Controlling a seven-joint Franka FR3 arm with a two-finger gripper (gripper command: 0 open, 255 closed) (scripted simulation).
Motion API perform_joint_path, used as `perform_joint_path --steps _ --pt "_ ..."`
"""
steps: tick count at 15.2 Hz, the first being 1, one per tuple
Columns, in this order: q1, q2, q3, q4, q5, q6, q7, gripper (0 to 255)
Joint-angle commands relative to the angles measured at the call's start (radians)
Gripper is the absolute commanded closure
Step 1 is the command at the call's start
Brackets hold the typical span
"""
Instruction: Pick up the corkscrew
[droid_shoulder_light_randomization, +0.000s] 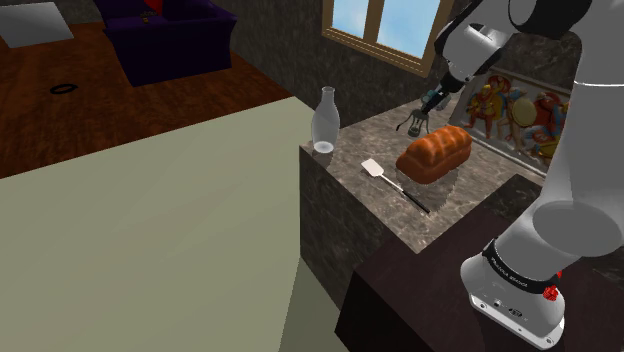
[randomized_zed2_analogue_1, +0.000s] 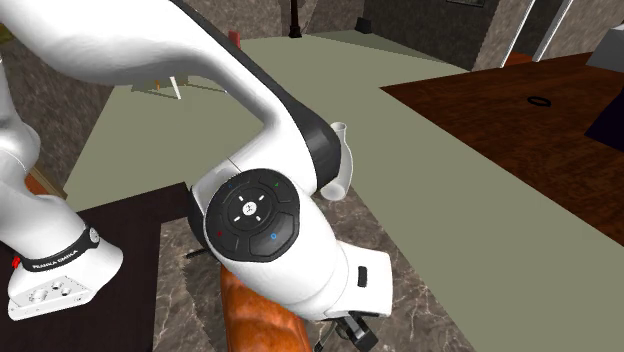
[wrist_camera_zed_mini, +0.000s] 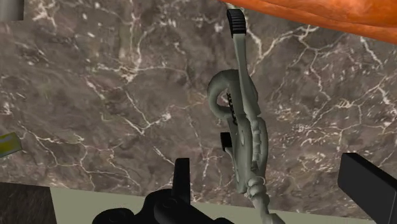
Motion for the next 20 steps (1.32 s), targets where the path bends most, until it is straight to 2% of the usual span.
perform_joint_path --steps 1,5,7,8,17,20 --pt "-0.016 0.026 0.019 0.006 0.033 0.01 -0.024 0" --pt "-0.042 0.071 0.054 0.008 0.091 0.036 -0.071 0" --pt "-0.043 0.071 0.054 0.008 0.091 0.036 -0.071 0" --pt "-0.042 0.07 0.053 0.008 0.09 0.035 -0.07 255" --pt "-0.042 0.071 0.054 0.008 0.091 0.036 -0.071 255" --pt "-0.025 0.041 0.031 0.006 0.053 0.019 -0.04 255"
